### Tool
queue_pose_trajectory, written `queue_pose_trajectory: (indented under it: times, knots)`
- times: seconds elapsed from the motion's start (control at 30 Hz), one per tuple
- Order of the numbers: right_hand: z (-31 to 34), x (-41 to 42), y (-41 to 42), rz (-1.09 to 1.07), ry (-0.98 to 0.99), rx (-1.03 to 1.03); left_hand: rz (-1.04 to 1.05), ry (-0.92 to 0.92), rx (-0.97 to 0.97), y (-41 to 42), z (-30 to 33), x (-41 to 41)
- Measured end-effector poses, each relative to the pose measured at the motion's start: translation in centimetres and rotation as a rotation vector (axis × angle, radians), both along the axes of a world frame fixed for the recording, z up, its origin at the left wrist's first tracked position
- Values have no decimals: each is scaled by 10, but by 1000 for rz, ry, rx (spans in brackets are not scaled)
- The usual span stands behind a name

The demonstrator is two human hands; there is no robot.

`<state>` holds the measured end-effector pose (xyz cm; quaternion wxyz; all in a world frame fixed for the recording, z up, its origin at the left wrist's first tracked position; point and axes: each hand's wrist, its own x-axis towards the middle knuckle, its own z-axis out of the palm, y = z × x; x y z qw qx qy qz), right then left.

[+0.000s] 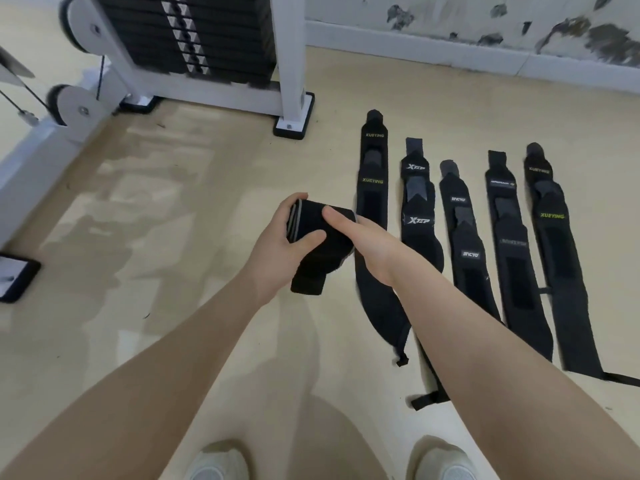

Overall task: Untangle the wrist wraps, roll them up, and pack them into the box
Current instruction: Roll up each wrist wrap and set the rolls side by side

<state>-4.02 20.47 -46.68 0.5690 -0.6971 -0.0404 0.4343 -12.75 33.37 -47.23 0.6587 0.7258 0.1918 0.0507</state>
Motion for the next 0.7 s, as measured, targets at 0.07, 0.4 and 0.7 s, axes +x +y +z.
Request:
queue_pose_trajectory:
  times: [0.07,0.4,0.7]
  knots:
    - [-2,-1,-3,9,-4,102,38,13,18,-1,2,1]
    - [-4,13,-7,-300,-155,114,-44,199,-17,-24,10,26]
    - [-3,19,-23,-357,141,100,-119,84,105,-37,3,41]
